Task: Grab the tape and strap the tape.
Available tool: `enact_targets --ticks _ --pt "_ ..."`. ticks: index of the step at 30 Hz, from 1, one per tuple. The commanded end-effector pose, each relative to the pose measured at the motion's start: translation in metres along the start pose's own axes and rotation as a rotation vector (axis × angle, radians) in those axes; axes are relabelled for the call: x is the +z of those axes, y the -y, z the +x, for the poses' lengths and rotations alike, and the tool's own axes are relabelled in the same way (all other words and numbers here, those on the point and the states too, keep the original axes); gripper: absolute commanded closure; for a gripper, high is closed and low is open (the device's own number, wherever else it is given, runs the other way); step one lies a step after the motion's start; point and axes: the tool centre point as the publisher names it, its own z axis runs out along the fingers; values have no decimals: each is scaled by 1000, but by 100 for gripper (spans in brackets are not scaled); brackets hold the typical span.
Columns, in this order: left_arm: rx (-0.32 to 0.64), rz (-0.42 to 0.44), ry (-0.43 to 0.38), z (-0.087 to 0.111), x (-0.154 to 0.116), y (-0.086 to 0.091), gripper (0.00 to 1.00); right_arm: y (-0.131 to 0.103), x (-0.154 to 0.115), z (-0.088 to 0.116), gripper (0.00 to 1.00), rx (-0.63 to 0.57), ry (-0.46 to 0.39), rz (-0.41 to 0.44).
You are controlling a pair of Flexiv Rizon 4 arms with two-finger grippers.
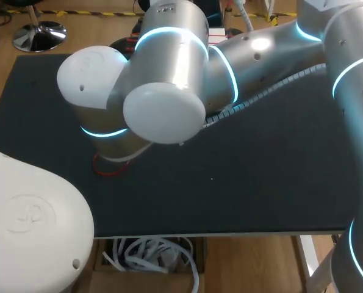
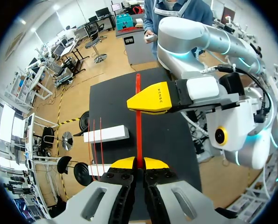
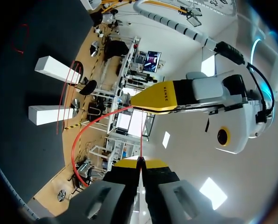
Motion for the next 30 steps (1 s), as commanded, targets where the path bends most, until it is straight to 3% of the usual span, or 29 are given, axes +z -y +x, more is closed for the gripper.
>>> enact_targets --ticks 1,30 --pt "0 -4 -3 0 -1 0 100 -4 0 -3 100 -4 -3 5" --pt "0 -4 -3 0 -1 0 100 -26 4 -2 100 -8 -12 -9"
